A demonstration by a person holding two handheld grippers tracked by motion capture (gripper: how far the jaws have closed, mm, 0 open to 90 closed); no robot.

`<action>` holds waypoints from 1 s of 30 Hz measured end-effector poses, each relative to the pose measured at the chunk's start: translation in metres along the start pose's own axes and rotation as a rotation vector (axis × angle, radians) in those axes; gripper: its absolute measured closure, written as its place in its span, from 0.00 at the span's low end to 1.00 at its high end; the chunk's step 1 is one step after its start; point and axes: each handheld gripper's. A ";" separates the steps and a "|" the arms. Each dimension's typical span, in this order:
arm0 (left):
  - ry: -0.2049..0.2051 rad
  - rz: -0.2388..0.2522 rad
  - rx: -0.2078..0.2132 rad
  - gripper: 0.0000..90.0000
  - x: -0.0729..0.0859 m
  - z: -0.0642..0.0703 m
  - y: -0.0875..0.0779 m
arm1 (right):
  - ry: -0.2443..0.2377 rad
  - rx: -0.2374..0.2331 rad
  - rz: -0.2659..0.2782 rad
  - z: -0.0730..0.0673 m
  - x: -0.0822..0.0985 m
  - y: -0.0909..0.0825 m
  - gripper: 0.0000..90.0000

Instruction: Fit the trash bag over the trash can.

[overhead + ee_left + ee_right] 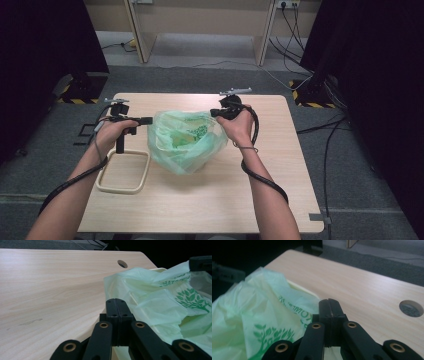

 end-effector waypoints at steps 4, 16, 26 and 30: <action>-0.008 0.002 -0.031 0.99 0.000 -0.003 0.001 | 0.039 0.052 0.049 0.004 -0.001 0.004 1.00; 0.025 -0.085 -0.080 0.99 0.017 -0.008 0.013 | 0.062 0.117 -0.072 0.010 0.019 0.027 1.00; 0.064 -0.142 -0.060 0.99 0.024 -0.002 0.014 | 0.019 0.076 -0.184 0.007 0.024 0.031 1.00; 0.084 -0.166 -0.064 0.99 0.027 0.000 0.014 | 0.003 0.062 -0.240 0.007 0.026 0.032 1.00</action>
Point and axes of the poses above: each handheld gripper's, and its own axes: y roughly forward along the jaws, x roughly out of its underside, z roughly to its right, and after that the axes turned 15 degrees about z, right-handed
